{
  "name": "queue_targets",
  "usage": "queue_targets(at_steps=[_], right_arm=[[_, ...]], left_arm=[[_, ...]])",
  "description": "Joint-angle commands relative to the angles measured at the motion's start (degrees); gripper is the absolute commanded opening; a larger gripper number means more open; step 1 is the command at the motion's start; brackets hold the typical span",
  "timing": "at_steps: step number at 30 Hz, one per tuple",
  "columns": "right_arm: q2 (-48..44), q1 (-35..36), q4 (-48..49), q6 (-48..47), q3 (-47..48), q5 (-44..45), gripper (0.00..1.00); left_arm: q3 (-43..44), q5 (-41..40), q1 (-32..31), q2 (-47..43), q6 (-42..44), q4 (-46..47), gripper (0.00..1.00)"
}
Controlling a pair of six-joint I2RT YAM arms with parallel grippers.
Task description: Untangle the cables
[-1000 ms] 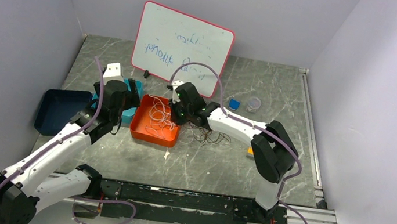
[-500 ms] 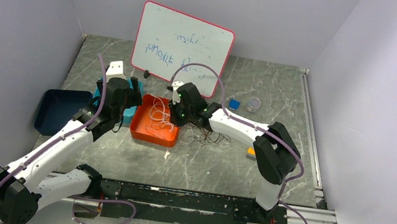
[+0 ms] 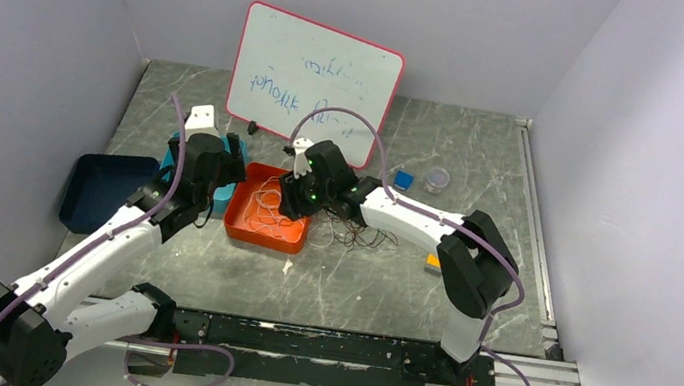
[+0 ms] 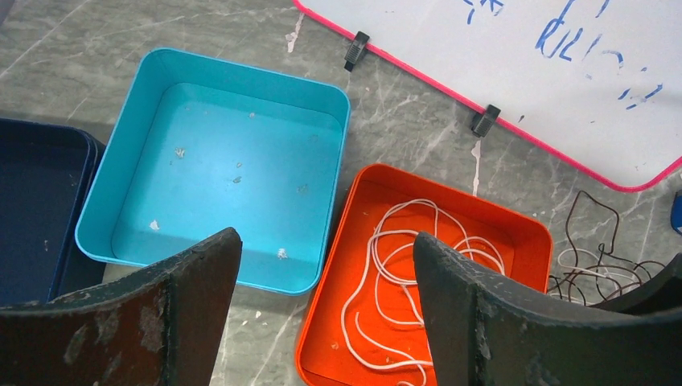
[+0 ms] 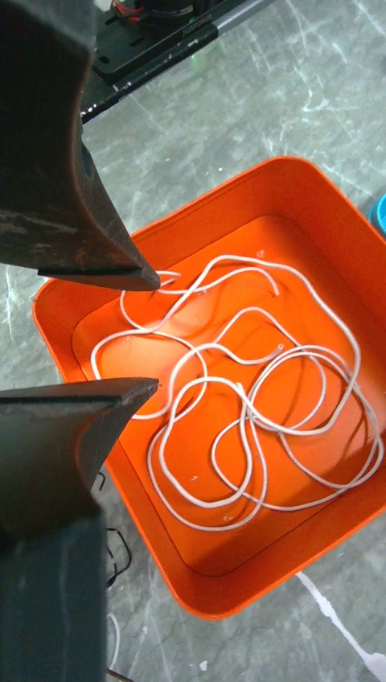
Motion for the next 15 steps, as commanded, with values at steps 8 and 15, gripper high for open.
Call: queue_targets(at_steps=[8,15], right_arm=[[-1.76,0.23,2.3,0.61,0.61,-0.17,0.48],[-7.99,-2.65,2.03,3.12,-1.91,11.52,0.48]], left_arm=[[0.97,1.15,0.34,-0.9,0.13,1.36,0.83],[1.32,6.2,0.24,0.1,2.19,3.13,0.83]])
